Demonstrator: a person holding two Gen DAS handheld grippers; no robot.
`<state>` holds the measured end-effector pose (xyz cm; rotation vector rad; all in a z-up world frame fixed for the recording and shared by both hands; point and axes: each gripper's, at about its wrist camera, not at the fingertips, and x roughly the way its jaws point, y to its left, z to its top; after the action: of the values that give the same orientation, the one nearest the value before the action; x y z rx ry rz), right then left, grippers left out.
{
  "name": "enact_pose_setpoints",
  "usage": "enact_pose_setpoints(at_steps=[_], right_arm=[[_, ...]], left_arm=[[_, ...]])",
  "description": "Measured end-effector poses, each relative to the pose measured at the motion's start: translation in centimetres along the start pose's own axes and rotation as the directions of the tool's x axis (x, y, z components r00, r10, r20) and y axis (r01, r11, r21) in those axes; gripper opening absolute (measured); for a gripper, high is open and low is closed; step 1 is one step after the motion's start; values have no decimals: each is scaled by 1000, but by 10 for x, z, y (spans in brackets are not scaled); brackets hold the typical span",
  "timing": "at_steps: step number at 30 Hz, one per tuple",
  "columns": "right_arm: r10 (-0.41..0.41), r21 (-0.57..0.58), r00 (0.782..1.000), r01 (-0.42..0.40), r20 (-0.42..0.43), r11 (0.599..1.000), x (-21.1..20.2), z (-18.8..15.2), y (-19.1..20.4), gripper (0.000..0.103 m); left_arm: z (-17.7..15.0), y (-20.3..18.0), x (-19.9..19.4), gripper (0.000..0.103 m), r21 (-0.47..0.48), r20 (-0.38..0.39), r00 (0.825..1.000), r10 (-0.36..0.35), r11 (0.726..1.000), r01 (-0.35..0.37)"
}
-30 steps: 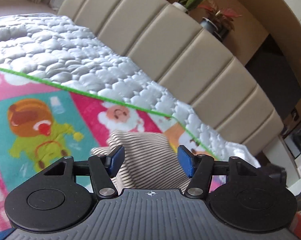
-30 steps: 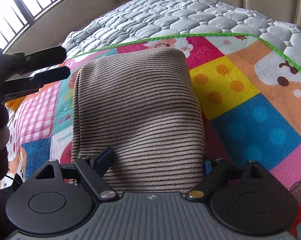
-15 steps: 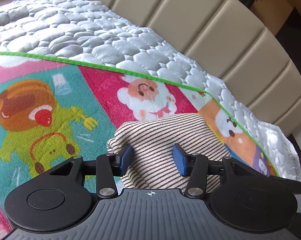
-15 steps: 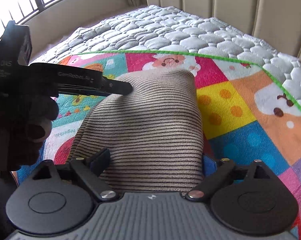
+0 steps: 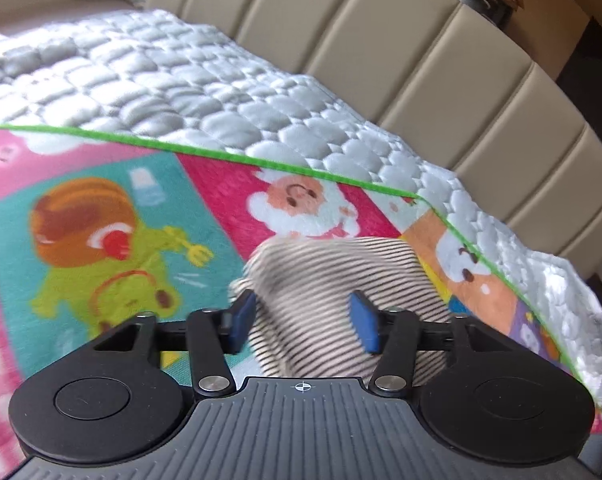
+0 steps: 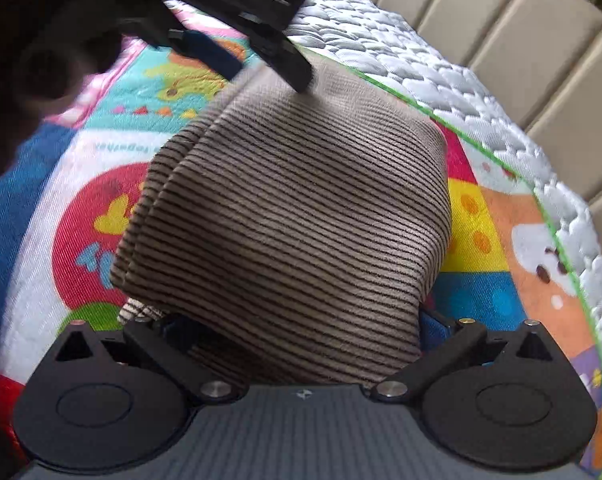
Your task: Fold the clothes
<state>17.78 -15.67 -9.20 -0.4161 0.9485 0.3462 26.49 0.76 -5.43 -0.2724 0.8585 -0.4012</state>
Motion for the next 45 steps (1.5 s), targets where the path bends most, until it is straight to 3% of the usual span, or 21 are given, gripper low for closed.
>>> enact_pose_setpoints(at_steps=[2, 5, 9, 12, 16, 18, 21, 24, 26, 29, 31, 33, 35, 37, 41, 45], right_arm=[[17, 20, 1000, -17, -3, 1000, 1, -1, -6, 103], [35, 26, 999, -35, 6, 999, -3, -2, -9, 103], [69, 52, 997, -70, 22, 996, -11, -1, -18, 103], [108, 72, 993, -110, 38, 991, -20, 0, -24, 103], [186, 166, 978, -199, 91, 966, -42, 1, -47, 103], [250, 286, 956, -285, 154, 915, -52, 0, -70, 103], [281, 465, 922, -378, 267, 801, -56, -5, -106, 103], [258, 595, 922, -384, 289, 706, -35, -11, -132, 103], [264, 656, 931, -364, 251, 661, -10, -15, -137, 99], [329, 685, 923, -370, 198, 627, 22, -22, -132, 93], [360, 635, 910, -402, 203, 659, 24, -19, -117, 85], [370, 553, 889, -457, 269, 696, 1, -11, -101, 85], [397, 505, 854, -519, 335, 690, -15, -6, -100, 85], [383, 504, 864, -502, 328, 703, -20, -3, -104, 85], [320, 573, 916, -402, 244, 714, -8, -11, -114, 85], [283, 554, 945, -327, 166, 766, 0, -14, -109, 85]], left_arm=[[-5, -5, -19, 75, 15, 5, 999, 34, 999, -34], [-16, -10, -29, 82, -20, -61, 998, 29, 999, -30], [-39, -11, -20, 82, -58, -165, 986, -26, 998, 16], [-46, -12, -12, 77, -1, -186, 983, -2, 1000, 2], [-47, -8, -12, 74, 5, -187, 982, -6, 1000, 7], [-47, -9, -12, 74, 25, -188, 982, 3, 1000, 2], [-48, -7, -9, 74, 15, -200, 980, -4, 1000, 7], [-48, -4, -7, 74, -2, -205, 978, -20, 1000, 20], [-49, -2, -5, 74, -13, -209, 977, -31, 999, 29], [-48, -1, -3, 74, -20, -212, 976, -43, 999, 39], [-48, -1, -3, 74, -16, -212, 976, -45, 999, 43], [-47, -1, -3, 74, -6, -206, 978, -44, 999, 44], [-45, 0, -4, 73, 9, -195, 980, -34, 999, 37], [-42, 3, -3, 73, 5, -192, 981, -33, 999, 35], [-43, 2, -1, 73, 8, -197, 979, -48, 999, 51], [-43, -5, -2, 74, 51, -190, 981, -32, 998, 43]])
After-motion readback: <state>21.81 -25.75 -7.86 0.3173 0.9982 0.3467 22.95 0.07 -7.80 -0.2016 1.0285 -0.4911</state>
